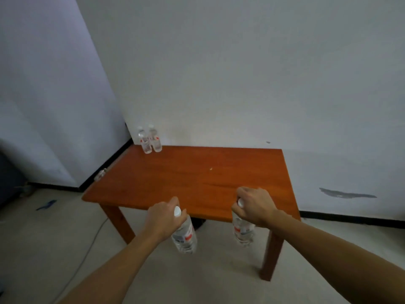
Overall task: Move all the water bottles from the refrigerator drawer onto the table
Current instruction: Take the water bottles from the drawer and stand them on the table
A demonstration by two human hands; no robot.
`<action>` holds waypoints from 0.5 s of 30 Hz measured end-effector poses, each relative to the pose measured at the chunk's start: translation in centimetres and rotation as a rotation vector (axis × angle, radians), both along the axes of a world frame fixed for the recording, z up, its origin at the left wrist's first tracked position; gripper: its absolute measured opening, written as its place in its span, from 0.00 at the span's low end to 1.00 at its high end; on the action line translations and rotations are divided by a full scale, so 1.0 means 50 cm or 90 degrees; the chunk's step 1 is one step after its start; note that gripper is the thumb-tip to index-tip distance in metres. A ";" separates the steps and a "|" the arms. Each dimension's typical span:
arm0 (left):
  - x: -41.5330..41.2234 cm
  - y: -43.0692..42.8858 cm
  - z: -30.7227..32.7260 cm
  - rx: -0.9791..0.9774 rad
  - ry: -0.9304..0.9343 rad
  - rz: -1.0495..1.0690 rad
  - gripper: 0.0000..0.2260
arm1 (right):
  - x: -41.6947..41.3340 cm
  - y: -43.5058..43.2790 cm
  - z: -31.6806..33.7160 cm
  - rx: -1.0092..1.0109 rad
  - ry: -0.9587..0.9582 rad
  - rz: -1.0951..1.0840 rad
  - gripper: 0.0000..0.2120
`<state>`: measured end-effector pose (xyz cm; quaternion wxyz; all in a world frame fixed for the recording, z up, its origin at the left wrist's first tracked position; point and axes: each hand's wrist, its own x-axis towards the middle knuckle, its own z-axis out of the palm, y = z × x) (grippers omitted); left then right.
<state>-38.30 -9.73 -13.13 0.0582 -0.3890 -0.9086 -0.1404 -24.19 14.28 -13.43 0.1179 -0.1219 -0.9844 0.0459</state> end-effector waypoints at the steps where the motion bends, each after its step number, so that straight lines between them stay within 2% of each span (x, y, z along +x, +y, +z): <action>1: -0.032 -0.003 -0.001 0.012 -0.008 0.022 0.11 | -0.040 0.003 0.000 0.000 -0.012 0.015 0.12; 7: -0.229 -0.008 -0.019 -0.004 -0.012 0.081 0.11 | -0.260 0.023 -0.017 0.008 -0.059 0.033 0.13; 15: -0.561 0.004 -0.044 -0.062 -0.027 0.027 0.10 | -0.561 0.024 -0.049 0.023 -0.052 -0.017 0.13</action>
